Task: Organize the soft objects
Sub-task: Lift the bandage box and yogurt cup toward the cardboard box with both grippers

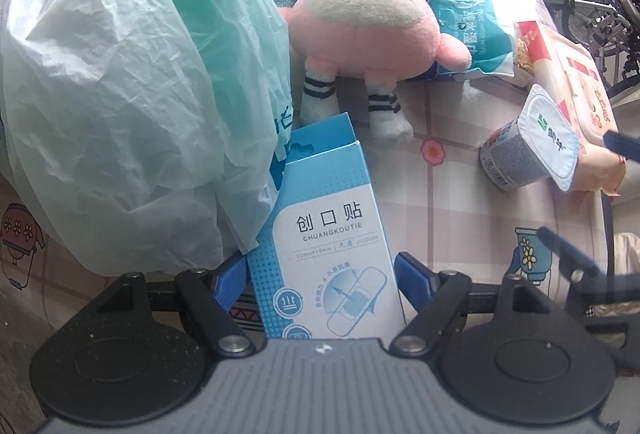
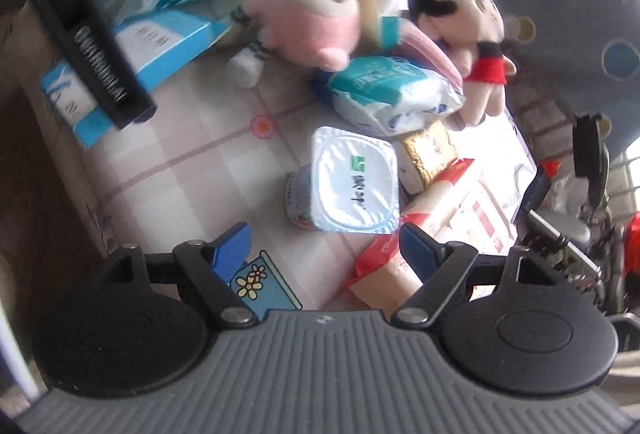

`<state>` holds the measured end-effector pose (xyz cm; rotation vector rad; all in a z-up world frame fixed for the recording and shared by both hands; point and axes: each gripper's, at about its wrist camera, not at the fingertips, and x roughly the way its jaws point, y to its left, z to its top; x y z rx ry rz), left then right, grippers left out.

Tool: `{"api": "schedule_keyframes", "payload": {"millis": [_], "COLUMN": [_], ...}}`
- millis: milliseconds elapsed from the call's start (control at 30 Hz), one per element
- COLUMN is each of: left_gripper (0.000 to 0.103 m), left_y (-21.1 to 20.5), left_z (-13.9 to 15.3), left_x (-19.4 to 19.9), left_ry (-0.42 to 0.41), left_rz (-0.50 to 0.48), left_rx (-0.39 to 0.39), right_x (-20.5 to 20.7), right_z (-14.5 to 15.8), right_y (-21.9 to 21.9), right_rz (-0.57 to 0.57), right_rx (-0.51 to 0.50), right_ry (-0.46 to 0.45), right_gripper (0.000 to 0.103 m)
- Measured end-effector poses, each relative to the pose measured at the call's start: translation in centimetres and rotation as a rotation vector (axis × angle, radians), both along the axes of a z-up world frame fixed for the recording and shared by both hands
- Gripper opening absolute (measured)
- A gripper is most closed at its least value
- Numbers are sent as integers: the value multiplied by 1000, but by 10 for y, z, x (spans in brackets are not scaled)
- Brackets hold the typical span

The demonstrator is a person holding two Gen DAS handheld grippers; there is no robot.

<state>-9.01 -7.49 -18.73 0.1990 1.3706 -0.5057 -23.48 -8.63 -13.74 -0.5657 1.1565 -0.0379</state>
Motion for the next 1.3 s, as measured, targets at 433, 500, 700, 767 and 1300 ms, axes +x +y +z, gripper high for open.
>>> {"api": "schedule_keyframes", "payload": {"millis": [433,500,700,767,1300], "left_gripper": [79,79,77,77,77], "left_y": [-5,-7,-19,-21,-52], "left_z": [-7,-8,-9,-7,90], "left_x": [-1,0,-2,-4,-25], "left_ry": [42,39,23,23,-34], "left_rz": [44,61,120,135,102], "left_rx": [13,22,62,62,-21], "right_x": [91,94,95,93,74], "right_z": [-33,-36,-34,-30,82], "right_y": [-58,-63,-67,-69,-102], "right_rz": [-5,-35,-66,-76,-80], "right_rx": [232,269,314,339,399], "right_ry": [281,300,296,298,190], "right_gripper": [65,61,61,61,61]}}
